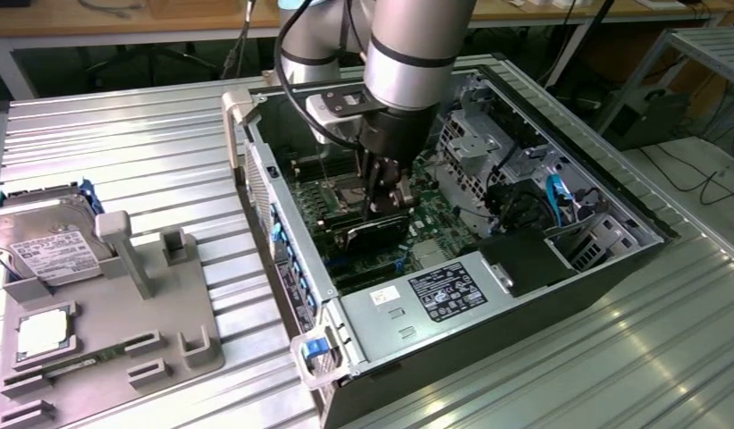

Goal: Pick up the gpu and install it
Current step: 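Insert the gpu into the slot, then press down on the gpu until it lock into place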

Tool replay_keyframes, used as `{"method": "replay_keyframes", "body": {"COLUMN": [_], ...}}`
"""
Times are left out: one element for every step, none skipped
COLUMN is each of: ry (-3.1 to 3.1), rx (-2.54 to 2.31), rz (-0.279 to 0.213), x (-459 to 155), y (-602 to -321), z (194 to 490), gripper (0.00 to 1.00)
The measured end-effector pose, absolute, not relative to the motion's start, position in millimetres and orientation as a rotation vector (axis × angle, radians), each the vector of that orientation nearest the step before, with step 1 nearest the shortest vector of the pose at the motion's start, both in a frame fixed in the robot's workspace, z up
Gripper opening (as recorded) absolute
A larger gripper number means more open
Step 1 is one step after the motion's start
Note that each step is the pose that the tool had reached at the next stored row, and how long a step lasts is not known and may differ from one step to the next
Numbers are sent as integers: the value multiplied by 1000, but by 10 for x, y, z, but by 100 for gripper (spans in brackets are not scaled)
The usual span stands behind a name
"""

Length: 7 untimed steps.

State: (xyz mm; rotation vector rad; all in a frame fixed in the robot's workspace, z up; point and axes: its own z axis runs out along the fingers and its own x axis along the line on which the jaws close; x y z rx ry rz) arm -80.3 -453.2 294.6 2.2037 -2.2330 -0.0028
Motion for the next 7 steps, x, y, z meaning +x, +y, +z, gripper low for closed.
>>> {"method": "replay_keyframes", "body": {"ry": [-2233,-2233,-2233,-2233,-2233,-2233,-2233], "rx": [2204,2204,2204,2204,2204,2204,2204], "rz": [-3,-3,-3,-3,-3,-3,-3], "x": [-803,-803,-803,-803,-802,-803,-803], "y": [-4532,-4532,-4532,-4532,-4532,-4532,-4532], "z": [2946,2946,2946,2946,2946,2946,2946], "gripper": [11,11,11,11,11,11,11]}}
